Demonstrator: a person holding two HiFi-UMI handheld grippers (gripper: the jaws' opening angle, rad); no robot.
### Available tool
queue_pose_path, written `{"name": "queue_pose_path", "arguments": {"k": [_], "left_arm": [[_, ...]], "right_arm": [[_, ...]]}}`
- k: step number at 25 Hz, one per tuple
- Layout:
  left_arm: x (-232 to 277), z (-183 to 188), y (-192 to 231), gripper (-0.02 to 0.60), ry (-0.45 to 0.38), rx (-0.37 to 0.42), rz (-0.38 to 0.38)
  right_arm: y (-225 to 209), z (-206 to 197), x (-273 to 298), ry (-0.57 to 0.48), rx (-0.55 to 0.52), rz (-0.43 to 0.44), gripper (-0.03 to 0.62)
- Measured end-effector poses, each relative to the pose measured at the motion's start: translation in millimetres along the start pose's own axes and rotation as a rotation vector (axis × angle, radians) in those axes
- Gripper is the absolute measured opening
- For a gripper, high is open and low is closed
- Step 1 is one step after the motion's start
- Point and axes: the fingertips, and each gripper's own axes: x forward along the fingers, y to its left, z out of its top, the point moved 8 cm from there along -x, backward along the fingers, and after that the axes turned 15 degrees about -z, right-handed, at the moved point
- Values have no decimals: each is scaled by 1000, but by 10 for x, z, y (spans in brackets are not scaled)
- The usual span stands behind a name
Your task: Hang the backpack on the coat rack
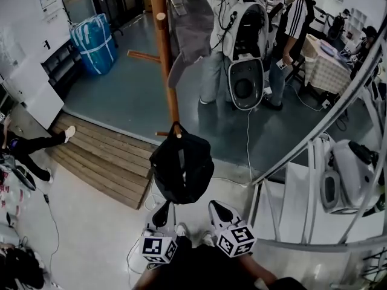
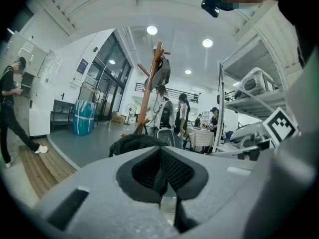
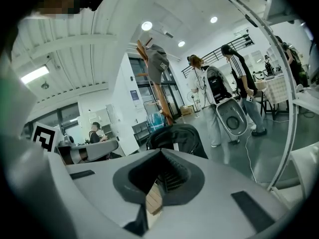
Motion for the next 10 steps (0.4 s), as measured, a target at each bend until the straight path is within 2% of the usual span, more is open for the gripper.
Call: {"name": "queue_pose_path", "arguments": {"k": [10], "left_arm": [[49, 2, 36, 20, -4, -8, 0]], "right_arm": [[-22, 3, 61, 3, -2, -1, 12]]}}
